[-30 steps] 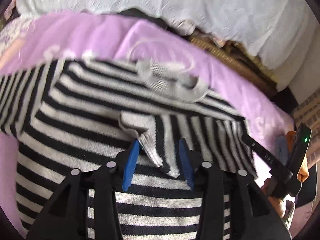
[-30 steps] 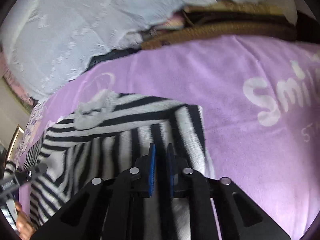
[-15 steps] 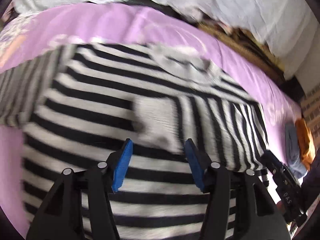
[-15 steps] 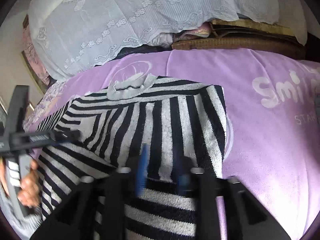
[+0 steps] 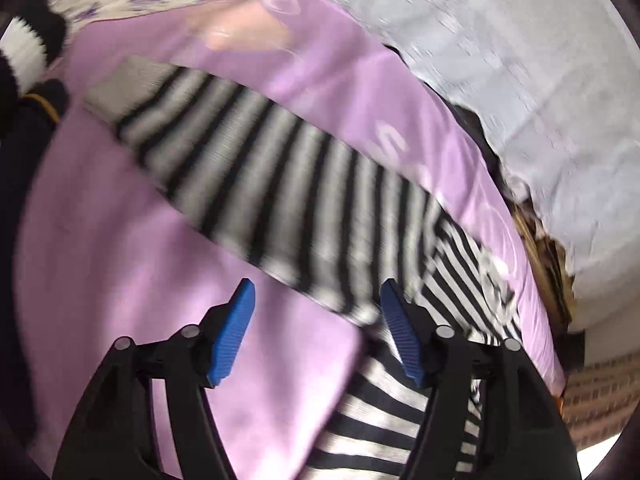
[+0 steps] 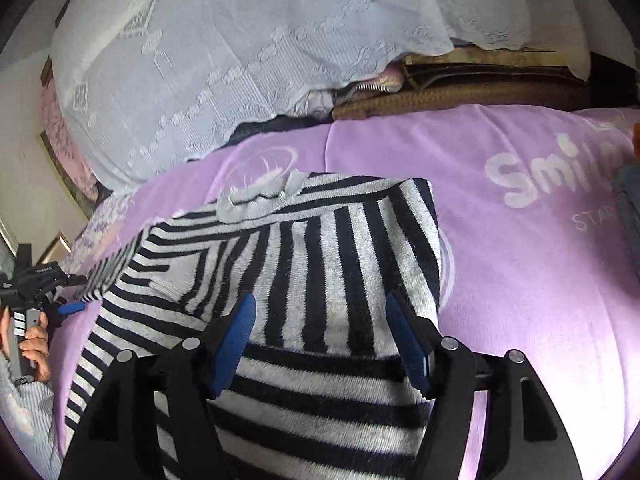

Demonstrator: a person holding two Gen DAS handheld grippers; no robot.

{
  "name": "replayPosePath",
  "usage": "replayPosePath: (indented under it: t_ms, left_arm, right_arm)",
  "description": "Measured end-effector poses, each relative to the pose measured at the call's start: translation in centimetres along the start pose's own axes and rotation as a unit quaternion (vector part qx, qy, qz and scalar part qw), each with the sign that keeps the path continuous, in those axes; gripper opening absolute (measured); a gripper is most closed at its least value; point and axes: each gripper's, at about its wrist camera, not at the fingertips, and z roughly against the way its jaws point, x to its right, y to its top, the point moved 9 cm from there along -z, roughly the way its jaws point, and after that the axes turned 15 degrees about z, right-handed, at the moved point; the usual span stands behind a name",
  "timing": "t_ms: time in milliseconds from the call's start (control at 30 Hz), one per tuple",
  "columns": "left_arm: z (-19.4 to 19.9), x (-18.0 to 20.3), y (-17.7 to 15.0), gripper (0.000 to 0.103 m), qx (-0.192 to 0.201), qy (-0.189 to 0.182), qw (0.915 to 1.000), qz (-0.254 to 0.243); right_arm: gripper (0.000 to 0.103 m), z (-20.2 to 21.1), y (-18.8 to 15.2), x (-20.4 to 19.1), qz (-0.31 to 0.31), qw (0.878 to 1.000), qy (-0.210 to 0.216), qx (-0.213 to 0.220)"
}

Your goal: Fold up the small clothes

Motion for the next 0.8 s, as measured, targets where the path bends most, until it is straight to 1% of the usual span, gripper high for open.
replayPosePath:
  t_ms: [67,133,167,233,300,367,400,433,467,500,567,600,667,733,800]
  left_arm:
    - [-0.2,-1.5,1.4,0.064,-0.002,0.006,0.9999,0.013]
    - [-0.7,-3.2,3.0,0.064,0.01,0.024,0.9994,0.024]
    - [-1.1,-3.7,3.7,0.062,0.011,0.021,0.9992,0.032]
    - [-1.5,-4.4,5.0,0.062,0.007,-0.01,0.9983,0.057]
    - [-1.6,-4.3,6.3,0.062,0.015,-0.031,0.9967,0.073]
    - [-1.8,-4.5,7.4,0.062,0.024,-0.035,0.9961,0.078]
    - [-1.9,-4.7,7.9,0.06,0.029,-0.039,0.9952,0.085]
    - [-2.1,-4.9,8.3,0.057,0.03,-0.042,0.9944,0.092]
    - [-2.0,-5.2,8.5,0.047,0.032,-0.041,0.9939,0.097]
    - [-2.0,-5.4,8.6,0.032,0.038,-0.032,0.9941,0.096]
    - [-2.3,-5.4,8.6,0.016,0.046,-0.011,0.9955,0.082]
    - [-2.3,-5.0,8.6,0.012,0.049,-0.009,0.9961,0.072]
    - [-1.7,-4.5,8.4,0.01,0.062,-0.003,0.9966,0.054]
    - [-0.5,-3.7,8.2,0.01,0.085,0.009,0.996,0.028]
    - [0.8,-2.3,7.6,0.01,0.102,0.012,0.9947,0.0]
  right_arm:
    - [0.068,0.9,0.0,-0.2,-0.005,1.0,0.0,0.015]
    - [0.068,1.4,0.0,-0.5,-0.002,1.0,0.0,0.026]
    - [0.068,1.4,-0.1,-0.7,0.002,1.0,-0.002,0.027]
    - [0.068,1.3,-0.3,-0.9,0.007,1.0,-0.008,0.026]
    - [0.068,1.1,-0.5,-1.0,0.008,1.0,-0.01,0.021]
    - [0.068,0.8,-0.7,-1.0,0.008,1.0,-0.012,0.016]
    - [0.068,0.7,-0.8,-1.0,0.006,1.0,-0.012,0.014]
    - [0.068,0.5,-0.9,-0.9,0.004,1.0,-0.012,0.012]
    - [0.068,0.4,-1.0,-0.8,0.002,1.0,-0.011,0.01]
    - [0.068,0.3,-1.1,-0.8,-0.001,1.0,-0.009,0.007]
    - [0.068,-0.1,-1.5,-0.6,-0.008,1.0,-0.004,-0.001]
    - [0.068,-0.3,-1.6,-0.6,-0.012,1.0,-0.001,-0.004]
    - [0.068,-0.3,-1.7,-0.5,-0.015,1.0,0.002,-0.004]
    - [0.068,-0.4,-1.7,-0.6,-0.015,1.0,0.003,-0.004]
    - [0.068,-0.5,-1.8,-0.6,-0.016,1.0,0.005,-0.005]
